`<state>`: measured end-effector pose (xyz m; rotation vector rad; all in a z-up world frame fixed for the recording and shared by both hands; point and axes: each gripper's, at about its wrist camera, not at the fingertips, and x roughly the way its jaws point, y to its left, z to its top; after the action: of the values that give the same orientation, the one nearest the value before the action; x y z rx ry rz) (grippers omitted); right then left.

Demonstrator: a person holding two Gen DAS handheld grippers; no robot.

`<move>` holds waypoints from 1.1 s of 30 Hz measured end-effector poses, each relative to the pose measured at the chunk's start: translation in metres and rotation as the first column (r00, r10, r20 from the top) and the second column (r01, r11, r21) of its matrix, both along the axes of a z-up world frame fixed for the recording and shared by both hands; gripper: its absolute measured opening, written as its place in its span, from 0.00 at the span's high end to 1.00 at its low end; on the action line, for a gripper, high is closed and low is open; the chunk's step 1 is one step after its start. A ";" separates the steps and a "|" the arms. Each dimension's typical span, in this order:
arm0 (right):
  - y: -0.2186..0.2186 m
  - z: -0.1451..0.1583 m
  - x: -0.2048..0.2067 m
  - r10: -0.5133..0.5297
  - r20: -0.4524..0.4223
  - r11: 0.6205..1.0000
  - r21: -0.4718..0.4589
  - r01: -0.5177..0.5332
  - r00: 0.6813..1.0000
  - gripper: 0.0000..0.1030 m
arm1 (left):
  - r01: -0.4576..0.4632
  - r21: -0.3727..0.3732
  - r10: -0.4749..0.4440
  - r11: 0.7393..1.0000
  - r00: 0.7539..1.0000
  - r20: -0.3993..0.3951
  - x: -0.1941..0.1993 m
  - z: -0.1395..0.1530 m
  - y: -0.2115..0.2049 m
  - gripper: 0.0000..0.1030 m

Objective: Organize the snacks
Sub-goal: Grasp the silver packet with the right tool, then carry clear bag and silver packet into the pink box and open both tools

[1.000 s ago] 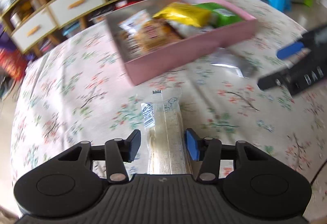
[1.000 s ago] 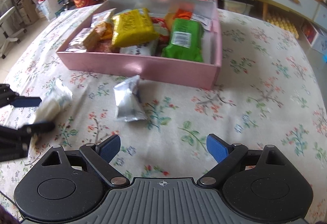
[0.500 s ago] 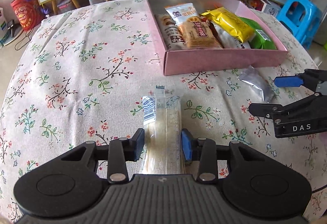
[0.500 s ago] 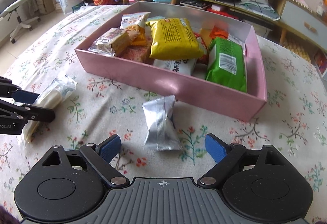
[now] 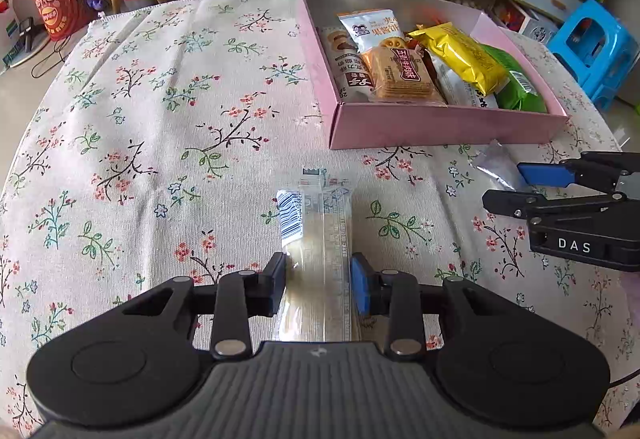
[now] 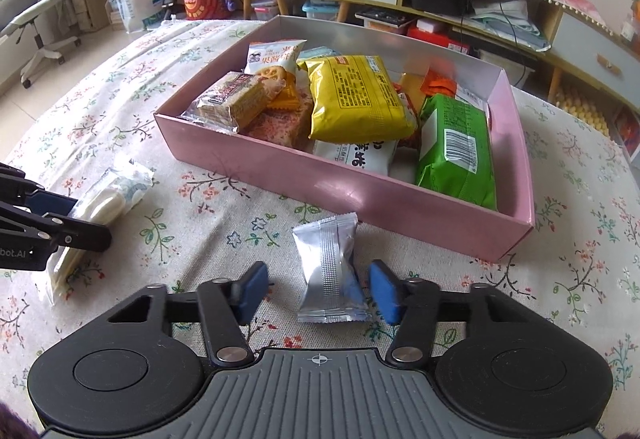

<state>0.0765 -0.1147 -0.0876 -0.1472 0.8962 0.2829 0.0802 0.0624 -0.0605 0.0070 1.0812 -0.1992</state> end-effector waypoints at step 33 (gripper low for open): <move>-0.059 0.060 0.002 -0.192 -0.128 0.931 0.291 0.222 0.973 0.76 | -0.088 -0.213 0.098 0.973 0.995 0.036 0.013 0.039 0.008 0.71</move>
<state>0.0784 -0.1738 -0.0273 0.2482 0.9459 0.2283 0.0931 0.0704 -0.0215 -0.2283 1.0070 -0.2275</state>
